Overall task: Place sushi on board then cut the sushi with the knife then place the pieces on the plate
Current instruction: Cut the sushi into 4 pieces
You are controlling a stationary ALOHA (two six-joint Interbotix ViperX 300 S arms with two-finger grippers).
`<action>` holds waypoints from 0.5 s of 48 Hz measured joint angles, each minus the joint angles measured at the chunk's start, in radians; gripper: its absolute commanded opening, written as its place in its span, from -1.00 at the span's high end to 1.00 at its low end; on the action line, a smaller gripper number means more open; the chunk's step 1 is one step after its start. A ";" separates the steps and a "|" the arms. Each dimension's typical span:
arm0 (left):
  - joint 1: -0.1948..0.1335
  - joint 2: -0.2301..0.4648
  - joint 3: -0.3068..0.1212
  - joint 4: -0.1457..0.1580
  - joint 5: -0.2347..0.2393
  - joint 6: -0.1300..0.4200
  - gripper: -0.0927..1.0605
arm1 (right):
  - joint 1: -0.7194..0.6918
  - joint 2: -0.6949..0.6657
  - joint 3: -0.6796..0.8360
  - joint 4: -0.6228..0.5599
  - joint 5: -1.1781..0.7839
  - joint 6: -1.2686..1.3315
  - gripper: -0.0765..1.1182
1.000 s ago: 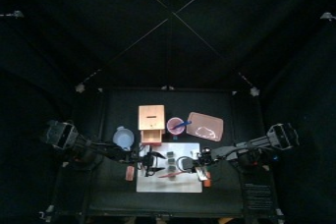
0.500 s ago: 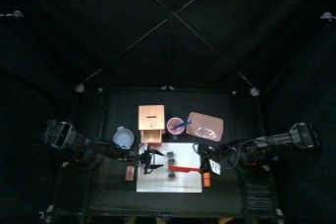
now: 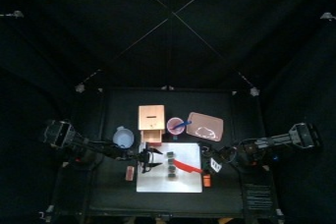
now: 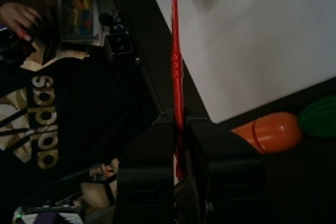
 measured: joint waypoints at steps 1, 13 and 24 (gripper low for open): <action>0.002 0.002 0.000 0.000 0.000 0.000 -0.64 | 0.002 0.000 0.003 0.011 -0.002 0.002 0.19; 0.005 0.002 0.006 0.011 0.000 0.000 -0.64 | 0.029 0.000 0.020 -0.020 -0.017 0.215 0.19; 0.011 0.002 0.018 0.018 -0.002 0.000 -0.63 | 0.084 -0.009 0.021 -0.347 -0.025 0.638 0.19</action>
